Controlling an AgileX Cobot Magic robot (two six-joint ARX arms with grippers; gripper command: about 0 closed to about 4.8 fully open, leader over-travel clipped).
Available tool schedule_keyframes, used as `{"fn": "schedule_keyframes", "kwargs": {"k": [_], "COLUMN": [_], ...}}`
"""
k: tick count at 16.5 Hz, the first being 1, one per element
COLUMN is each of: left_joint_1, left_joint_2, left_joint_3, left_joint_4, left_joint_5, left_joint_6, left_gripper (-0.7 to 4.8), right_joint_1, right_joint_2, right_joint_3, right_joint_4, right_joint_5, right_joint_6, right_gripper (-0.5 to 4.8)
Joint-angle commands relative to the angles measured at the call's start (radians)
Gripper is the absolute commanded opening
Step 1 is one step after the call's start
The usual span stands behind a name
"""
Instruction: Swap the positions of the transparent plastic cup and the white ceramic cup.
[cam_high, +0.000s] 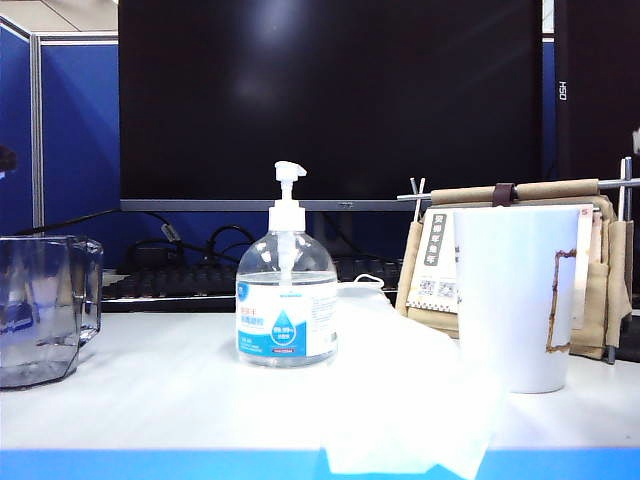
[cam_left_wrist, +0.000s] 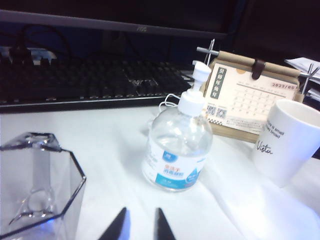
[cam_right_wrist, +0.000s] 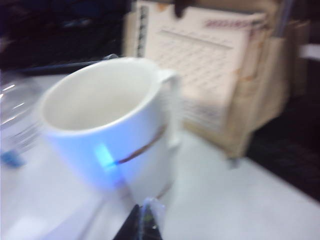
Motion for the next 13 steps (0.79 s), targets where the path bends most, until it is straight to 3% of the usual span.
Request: {"fn": "schedule_keyframes", "kwargs": {"k": [1,4,10,13], "left_joint_1": [-0.001,-0.001,-0.001,-0.001], "left_joint_2": [0.001,0.001,0.001,0.001], "left_joint_3": [0.002,0.002,0.002,0.002], "left_joint_4": [-0.002,-0.045,-0.055,-0.055], "left_joint_5": [-0.003,0.037,0.037,0.037], "left_joint_6": [-0.005,-0.005,-0.005,-0.005], "left_gripper": [0.75,0.75,0.75,0.75], "right_joint_1": [-0.005,-0.04,-0.056,-0.056], "right_joint_2": [-0.002,-0.002,-0.002,-0.002], "right_joint_3": [-0.002,-0.017,-0.017,-0.017], "right_joint_4": [0.005,-0.025,-0.052,-0.053], "right_joint_5": [0.193,0.243,0.042,0.04], "right_joint_6": [0.0,0.001,0.001,0.001], "right_gripper": [-0.06,-0.06,-0.06,-0.06]}}
